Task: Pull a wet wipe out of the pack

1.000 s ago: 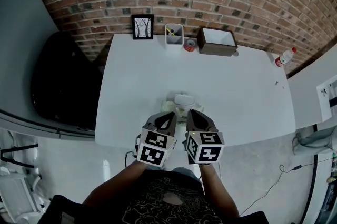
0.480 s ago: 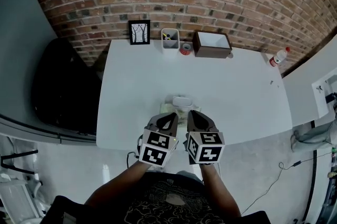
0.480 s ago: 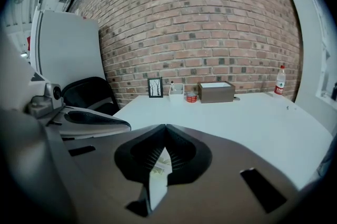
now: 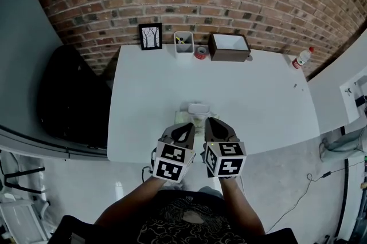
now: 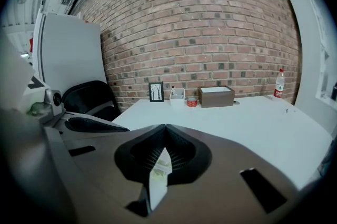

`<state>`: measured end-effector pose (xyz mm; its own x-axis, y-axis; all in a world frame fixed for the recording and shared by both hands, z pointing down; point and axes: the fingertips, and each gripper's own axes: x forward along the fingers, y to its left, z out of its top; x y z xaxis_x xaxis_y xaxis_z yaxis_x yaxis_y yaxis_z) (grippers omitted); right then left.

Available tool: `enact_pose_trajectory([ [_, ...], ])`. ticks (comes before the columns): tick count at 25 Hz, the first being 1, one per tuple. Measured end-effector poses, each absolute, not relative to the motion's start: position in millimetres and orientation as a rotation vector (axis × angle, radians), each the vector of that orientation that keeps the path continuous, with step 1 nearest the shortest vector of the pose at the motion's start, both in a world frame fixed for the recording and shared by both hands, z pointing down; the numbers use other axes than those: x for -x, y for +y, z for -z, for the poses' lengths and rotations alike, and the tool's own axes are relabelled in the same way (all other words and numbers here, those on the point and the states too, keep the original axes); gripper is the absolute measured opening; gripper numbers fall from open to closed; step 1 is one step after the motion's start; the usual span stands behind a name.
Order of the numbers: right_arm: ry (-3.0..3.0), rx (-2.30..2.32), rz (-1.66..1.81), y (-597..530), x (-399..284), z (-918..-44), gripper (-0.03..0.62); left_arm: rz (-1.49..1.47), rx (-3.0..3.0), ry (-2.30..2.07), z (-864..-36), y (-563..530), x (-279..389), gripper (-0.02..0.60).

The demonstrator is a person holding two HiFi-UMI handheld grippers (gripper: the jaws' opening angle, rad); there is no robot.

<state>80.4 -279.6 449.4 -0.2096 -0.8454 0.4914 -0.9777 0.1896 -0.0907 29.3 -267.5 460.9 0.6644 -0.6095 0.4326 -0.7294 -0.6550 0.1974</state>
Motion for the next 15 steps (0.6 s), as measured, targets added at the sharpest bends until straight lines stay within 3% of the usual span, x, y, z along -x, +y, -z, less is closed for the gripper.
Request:
enact_pose_trajectory([
  [15, -2.261, -1.734, -0.471, -275.6, -68.2, -405.5, 0.017, -0.464, -2.542, -1.101, -451.2, -252.6, -27.5, 0.012],
])
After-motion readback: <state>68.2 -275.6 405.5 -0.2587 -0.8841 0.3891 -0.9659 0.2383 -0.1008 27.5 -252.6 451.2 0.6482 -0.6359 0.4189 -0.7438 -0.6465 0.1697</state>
